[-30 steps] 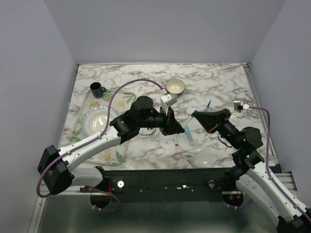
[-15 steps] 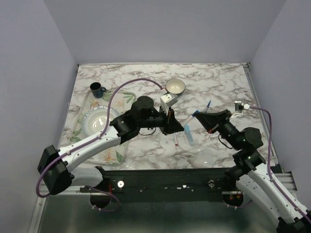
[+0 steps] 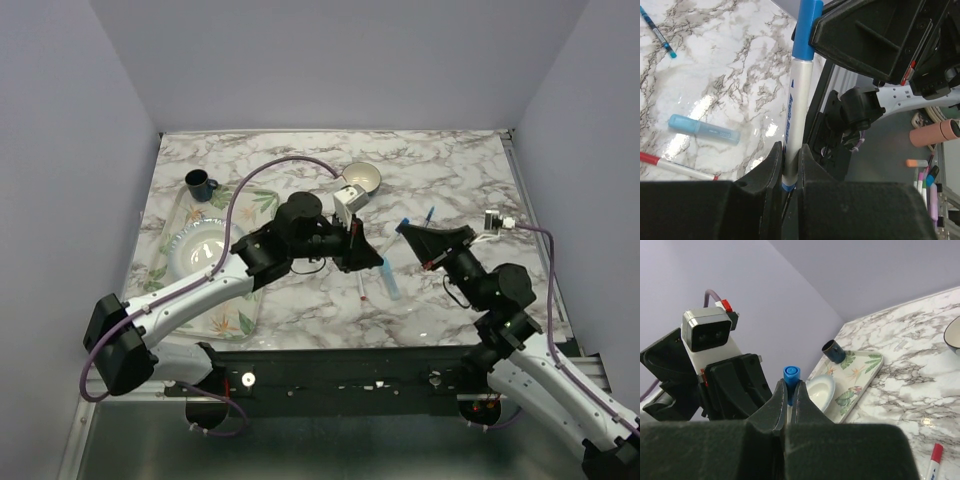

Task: Insert the pens into the pen caps

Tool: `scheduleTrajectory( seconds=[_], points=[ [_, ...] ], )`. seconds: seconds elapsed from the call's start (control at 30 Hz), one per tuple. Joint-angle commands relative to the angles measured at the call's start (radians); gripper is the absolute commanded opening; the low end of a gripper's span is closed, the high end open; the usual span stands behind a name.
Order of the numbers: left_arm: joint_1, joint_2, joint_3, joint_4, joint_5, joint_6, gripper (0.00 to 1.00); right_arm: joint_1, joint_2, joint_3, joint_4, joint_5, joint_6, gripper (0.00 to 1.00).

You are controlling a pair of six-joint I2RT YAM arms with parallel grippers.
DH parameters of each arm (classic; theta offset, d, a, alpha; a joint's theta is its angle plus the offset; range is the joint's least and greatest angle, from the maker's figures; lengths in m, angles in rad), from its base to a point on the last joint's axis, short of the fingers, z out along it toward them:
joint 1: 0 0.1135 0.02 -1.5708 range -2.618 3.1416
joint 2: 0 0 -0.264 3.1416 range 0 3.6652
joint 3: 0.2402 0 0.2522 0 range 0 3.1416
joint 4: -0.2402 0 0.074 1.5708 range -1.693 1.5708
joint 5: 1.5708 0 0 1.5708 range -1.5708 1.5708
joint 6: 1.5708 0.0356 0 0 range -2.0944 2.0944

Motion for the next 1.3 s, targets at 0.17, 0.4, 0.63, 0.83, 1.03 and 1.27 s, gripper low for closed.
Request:
scheduleTrajectory(
  seconds=[0.17, 0.4, 0.63, 0.83, 1.03, 1.27],
  points=[
    [0.048, 0.006, 0.21, 0.326, -0.21, 0.006, 0.0, 0.114, 0.09, 0.022, -0.386, -0.412, -0.15, 0.01],
    [0.052, -0.017, 0.177, 0.326, -0.195, 0.041, 0.0, 0.116, -0.054, -0.004, -0.527, -0.302, -0.147, 0.01],
    [0.049, -0.1, 0.051, 0.376, -0.17, 0.085, 0.0, 0.116, -0.16, 0.143, -0.587, -0.155, -0.151, 0.21],
    [0.051, -0.172, -0.035, 0.358, -0.14, 0.136, 0.0, 0.115, -0.019, 0.397, -0.584, -0.116, -0.259, 0.55],
    [0.051, -0.22, -0.097, 0.359, -0.078, 0.131, 0.0, 0.115, 0.166, 0.559, -0.509, -0.125, -0.326, 0.65],
    [0.051, -0.249, -0.118, 0.343, -0.031, 0.125, 0.0, 0.116, 0.323, 0.657, -0.411, -0.168, -0.342, 0.65]
  ],
)
